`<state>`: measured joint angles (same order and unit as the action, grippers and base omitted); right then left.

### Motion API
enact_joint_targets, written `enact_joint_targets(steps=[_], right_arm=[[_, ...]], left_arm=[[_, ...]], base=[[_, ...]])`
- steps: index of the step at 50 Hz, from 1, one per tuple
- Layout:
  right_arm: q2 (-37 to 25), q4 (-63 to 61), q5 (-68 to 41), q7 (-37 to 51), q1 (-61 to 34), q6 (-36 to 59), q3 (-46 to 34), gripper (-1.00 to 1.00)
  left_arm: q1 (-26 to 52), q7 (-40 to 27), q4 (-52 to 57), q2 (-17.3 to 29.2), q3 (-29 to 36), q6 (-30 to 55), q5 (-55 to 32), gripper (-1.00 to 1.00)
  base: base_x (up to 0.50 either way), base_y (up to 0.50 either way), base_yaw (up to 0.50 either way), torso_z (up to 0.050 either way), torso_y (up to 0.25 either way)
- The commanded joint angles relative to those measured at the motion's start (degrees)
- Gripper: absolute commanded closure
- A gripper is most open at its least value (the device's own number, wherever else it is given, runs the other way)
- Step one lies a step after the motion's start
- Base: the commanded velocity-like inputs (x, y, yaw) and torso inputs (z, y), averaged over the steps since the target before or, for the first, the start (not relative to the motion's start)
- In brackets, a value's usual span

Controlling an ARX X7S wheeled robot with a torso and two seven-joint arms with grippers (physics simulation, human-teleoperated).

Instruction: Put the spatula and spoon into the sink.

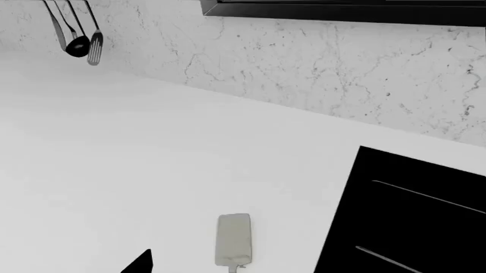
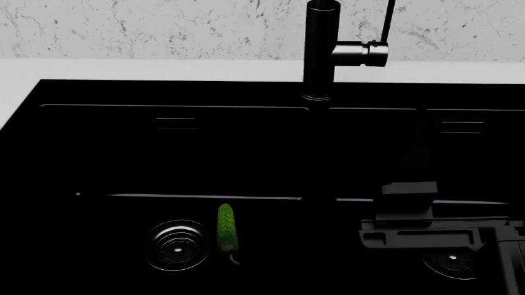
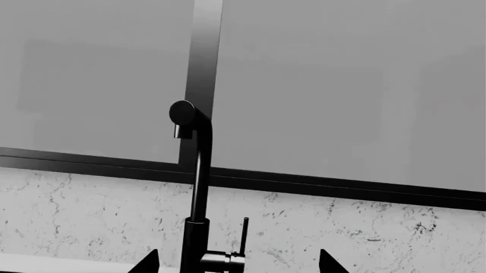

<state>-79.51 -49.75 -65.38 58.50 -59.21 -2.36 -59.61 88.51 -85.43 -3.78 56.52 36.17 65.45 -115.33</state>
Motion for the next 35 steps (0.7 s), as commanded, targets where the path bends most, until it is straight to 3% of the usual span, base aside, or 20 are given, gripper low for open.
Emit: enact_joint_targets(steps=[1,35], right_arm=[[-0.19,0.08,0.60,0.03,1.01,-1.15,-0.27,-1.00],[0.65,0.48,0.89,-0.44,1.87,-1.83,-0.17,-1.00]], left_arm=[[-3.10,1.38,0.33,1.97,0.29,-2.36,-0.17,-1.00],[-6.66,6.78,-4.10,4.10,1.86,-4.91,6.73,-1.00]], base=[[0.00,0.00,0.00,0.000,0.000],[0.00,0.00,0.00,0.000,0.000]])
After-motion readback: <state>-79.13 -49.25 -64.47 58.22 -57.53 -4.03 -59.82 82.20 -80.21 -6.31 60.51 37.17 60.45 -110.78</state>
